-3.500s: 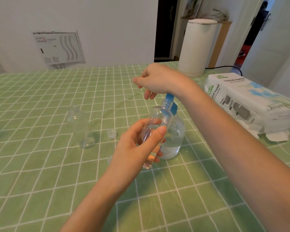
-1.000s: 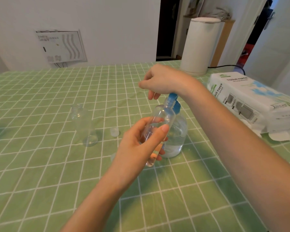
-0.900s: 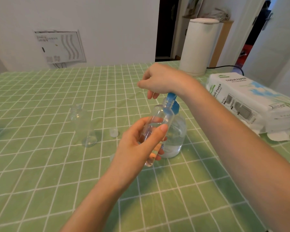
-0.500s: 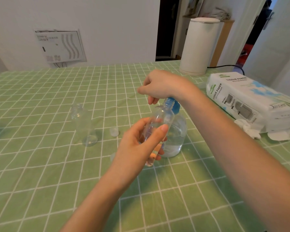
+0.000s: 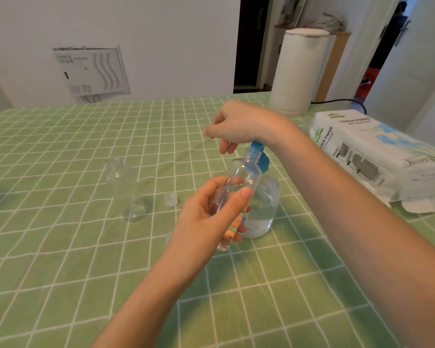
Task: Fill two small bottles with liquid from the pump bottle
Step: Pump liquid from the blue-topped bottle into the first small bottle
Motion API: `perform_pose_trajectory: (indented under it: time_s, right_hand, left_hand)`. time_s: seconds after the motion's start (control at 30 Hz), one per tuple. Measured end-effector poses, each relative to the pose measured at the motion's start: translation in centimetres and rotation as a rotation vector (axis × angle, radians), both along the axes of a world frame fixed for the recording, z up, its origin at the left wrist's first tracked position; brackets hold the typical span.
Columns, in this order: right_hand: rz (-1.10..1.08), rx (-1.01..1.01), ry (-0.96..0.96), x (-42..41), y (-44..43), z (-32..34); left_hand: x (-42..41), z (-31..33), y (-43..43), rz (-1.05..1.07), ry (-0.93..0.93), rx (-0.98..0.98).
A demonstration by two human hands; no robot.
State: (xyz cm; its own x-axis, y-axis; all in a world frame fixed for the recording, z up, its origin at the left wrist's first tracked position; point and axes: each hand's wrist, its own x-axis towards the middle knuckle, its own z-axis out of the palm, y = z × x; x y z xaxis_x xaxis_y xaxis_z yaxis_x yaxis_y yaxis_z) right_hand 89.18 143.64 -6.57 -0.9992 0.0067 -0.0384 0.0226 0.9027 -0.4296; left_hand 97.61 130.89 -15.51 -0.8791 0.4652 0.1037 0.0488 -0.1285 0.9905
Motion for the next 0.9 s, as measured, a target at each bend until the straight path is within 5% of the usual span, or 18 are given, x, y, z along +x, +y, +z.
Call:
perform_pose_trajectory:
  time_s: [0.9]
  right_hand:
    - [-0.029, -0.071, 0.026, 0.2, 0.0, 0.1]
  left_hand:
    - [0.2, -0.1, 0.2, 0.020, -0.002, 0.027]
